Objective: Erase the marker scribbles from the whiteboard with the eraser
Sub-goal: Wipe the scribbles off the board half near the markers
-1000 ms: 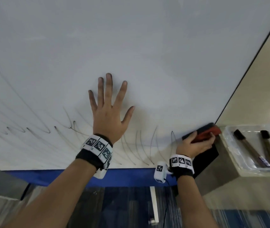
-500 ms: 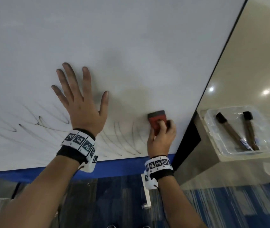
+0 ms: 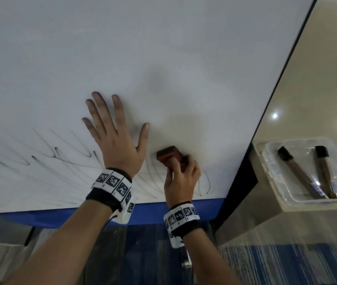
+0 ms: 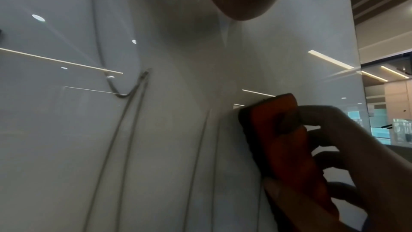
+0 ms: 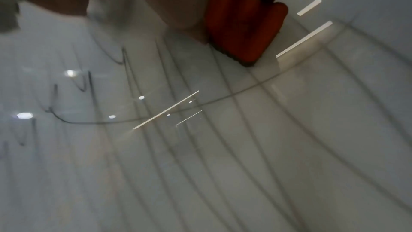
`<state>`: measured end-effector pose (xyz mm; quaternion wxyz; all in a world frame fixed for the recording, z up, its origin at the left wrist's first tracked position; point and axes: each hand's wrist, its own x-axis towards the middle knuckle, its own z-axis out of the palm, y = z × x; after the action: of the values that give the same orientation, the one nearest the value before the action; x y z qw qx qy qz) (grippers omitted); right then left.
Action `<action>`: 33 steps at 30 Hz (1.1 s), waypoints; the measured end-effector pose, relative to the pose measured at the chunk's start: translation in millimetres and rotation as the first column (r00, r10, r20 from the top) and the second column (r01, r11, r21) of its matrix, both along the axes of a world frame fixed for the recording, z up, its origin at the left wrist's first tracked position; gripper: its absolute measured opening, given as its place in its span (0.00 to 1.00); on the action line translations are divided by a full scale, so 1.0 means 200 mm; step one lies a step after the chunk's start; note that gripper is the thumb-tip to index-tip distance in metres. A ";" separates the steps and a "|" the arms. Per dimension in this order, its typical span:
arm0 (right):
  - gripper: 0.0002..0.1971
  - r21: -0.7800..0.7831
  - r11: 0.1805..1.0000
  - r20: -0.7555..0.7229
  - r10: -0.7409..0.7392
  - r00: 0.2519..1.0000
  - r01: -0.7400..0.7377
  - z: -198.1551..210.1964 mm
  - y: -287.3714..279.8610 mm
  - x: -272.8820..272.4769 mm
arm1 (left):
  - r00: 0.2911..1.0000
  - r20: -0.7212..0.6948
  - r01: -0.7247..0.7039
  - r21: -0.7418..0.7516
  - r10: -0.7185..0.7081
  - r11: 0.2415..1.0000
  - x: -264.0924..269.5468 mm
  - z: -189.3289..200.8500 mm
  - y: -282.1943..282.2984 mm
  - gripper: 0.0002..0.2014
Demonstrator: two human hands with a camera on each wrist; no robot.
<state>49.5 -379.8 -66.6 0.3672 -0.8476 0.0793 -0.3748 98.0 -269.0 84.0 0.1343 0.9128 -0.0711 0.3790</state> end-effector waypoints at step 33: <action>0.22 0.145 0.989 -0.090 0.004 0.996 0.009 -0.09 0.11 0.01 | 0.997 -0.034 0.072 0.190 -0.066 0.979 -0.03 -0.11 0.13 0.37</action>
<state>51.9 -357.2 -83.9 0.4236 -0.8344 0.1239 -0.3300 92.6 -242.2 61.6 0.0603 0.9237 -0.1369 0.3527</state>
